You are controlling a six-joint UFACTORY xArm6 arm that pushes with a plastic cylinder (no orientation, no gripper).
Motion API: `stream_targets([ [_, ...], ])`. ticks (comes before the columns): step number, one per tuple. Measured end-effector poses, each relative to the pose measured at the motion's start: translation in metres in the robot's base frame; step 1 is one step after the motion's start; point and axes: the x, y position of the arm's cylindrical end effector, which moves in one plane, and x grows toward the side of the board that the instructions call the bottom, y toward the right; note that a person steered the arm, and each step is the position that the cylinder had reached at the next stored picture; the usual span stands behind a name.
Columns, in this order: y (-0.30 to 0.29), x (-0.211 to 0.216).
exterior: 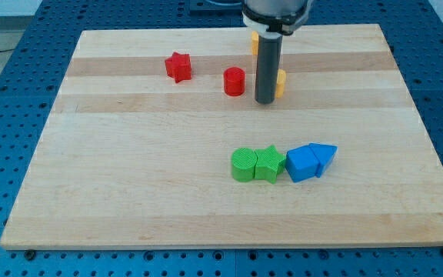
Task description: Separate the yellow blocks from red blocks
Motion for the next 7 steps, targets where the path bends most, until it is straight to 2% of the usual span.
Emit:
stream_targets([
  [1, 0.013, 0.017],
  [3, 0.024, -0.03],
  [7, 0.024, -0.082],
])
